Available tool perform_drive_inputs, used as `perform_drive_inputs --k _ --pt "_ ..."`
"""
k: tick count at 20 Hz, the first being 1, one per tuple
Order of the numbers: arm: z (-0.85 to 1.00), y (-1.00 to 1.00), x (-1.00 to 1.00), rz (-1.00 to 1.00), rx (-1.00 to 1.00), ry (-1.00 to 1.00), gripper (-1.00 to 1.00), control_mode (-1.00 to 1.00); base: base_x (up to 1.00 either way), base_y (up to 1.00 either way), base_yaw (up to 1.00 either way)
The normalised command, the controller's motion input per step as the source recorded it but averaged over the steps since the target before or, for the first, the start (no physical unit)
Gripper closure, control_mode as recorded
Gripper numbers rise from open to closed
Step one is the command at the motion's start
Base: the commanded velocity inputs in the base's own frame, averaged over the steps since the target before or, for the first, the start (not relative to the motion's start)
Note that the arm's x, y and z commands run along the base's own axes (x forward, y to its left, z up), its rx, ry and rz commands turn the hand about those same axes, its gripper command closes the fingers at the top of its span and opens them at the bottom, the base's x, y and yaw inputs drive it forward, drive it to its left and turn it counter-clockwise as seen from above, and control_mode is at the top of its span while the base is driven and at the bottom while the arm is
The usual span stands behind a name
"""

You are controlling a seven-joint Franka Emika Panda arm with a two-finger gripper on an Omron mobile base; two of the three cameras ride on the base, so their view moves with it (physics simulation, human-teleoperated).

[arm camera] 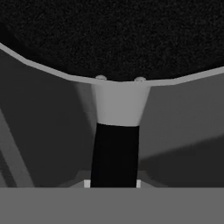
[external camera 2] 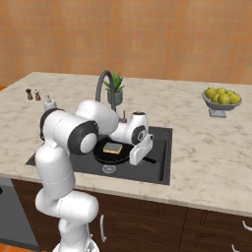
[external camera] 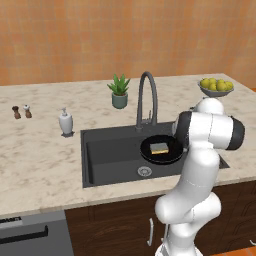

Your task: Pick the pan and sponge and place them into the sink. Then turn on the water.

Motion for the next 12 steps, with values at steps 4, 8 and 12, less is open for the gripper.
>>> perform_drive_inputs --k 4,8,12 --pt "-0.39 0.28 0.42 0.10 0.00 0.01 1.00 -1.00 0.00 0.00 0.00" --pt "-0.48 0.03 0.35 0.11 0.01 0.03 1.00 -1.00 0.00 0.00 0.00" --pt "-0.55 0.04 0.45 0.08 0.00 0.05 1.00 -1.00 0.00 0.00 0.00"
